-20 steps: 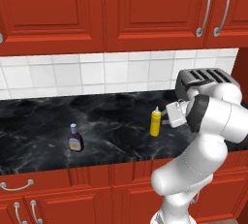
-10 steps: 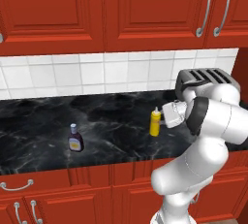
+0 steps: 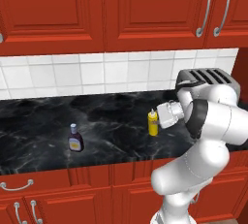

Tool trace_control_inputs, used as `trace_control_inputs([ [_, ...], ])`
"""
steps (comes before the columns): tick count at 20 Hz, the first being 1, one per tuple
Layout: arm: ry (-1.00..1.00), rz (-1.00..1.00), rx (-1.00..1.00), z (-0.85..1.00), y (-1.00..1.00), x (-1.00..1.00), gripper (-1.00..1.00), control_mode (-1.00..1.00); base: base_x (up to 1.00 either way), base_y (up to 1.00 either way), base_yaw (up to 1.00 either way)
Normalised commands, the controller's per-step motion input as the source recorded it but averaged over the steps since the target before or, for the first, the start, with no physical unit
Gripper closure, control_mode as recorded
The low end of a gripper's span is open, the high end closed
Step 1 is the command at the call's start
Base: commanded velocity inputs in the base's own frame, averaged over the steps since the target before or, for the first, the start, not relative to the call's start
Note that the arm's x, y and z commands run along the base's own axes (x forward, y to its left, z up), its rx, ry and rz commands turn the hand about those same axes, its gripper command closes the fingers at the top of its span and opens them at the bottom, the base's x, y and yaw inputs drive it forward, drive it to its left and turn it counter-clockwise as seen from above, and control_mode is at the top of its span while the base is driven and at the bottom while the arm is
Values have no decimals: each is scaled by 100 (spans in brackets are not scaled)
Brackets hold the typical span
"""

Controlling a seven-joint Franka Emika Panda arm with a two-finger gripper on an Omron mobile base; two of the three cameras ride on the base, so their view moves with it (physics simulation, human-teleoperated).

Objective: Place the mustard and condiment bottle from the counter to the top shelf of the fridge. If the existing items in the fridge are on the top shelf, move them to other shelves.

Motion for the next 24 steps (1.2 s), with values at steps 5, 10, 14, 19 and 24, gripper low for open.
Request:
trace_control_inputs([
  [5,0,0,-1,3,5,-7,100,-100,0,0,0],
  [10,-7,-1,3,72,6,-57,100,-100,0,0,0],
  [14,-18,-1,11,100,0,-85,100,-100,0,0,0],
  [19,-17,-10,1,100,10,-90,100,-100,0,0,0],
  [24,-1,-10,0,100,8,-90,100,-100,0,0,0],
])
